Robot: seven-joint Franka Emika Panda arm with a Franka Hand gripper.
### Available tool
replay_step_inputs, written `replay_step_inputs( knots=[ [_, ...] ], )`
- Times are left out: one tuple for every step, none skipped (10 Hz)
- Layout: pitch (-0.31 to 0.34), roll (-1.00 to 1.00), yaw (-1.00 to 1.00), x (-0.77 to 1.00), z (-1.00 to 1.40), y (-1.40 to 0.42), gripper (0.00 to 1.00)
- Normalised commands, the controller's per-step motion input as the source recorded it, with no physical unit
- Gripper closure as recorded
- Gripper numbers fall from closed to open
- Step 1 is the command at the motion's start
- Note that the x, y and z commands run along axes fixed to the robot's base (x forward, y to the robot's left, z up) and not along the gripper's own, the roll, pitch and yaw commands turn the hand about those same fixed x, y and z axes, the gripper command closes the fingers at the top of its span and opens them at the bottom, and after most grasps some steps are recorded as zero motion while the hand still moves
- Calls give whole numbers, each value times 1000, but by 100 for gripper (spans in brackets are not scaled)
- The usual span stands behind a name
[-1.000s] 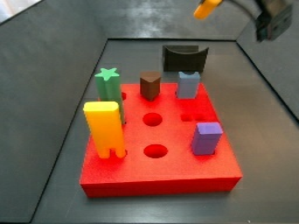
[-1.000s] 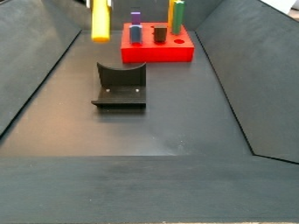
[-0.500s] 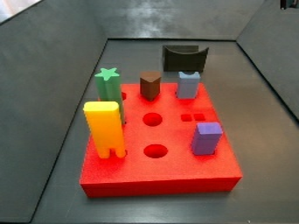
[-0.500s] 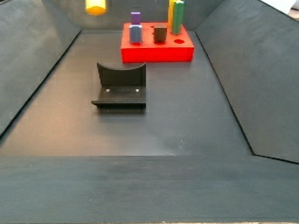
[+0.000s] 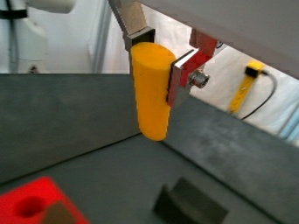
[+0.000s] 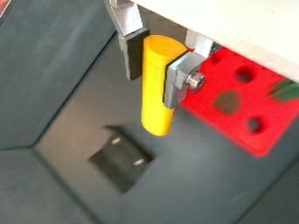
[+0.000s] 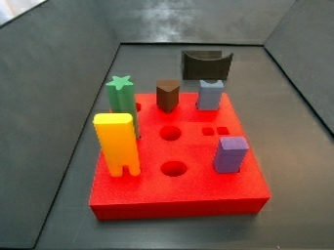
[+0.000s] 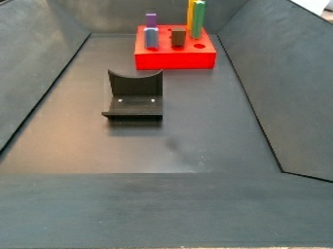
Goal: Pick up the oval object. Move up. Place the oval object on the fixture. Regrasp the oval object. Move to above the board. Insert the oval object.
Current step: Move to above the board, then insert the oval object.
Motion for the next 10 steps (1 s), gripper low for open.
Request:
replay_step_inputs(
  knots=[
    [-128, -1000, 35, -1000, 380, -876, 100],
    [-148, -1000, 27, -684, 242, -535, 100],
    [-150, -1000, 22, -430, 130, -299, 100],
    [-139, -1000, 5, -219, 60, -127, 100],
    [-141, -1000, -2, -161, 48, -88, 100],
    [-133, -873, -14, -103, 15, -27, 100],
    [-100, -552, -11, -66, 0, 19, 100],
    [-72, -351, -9, -47, -2, 15, 100],
    [-44, -221, -10, -27, 0, 7, 100],
    [-219, -71, -6, 6, -231, -486, 100]
  ],
)
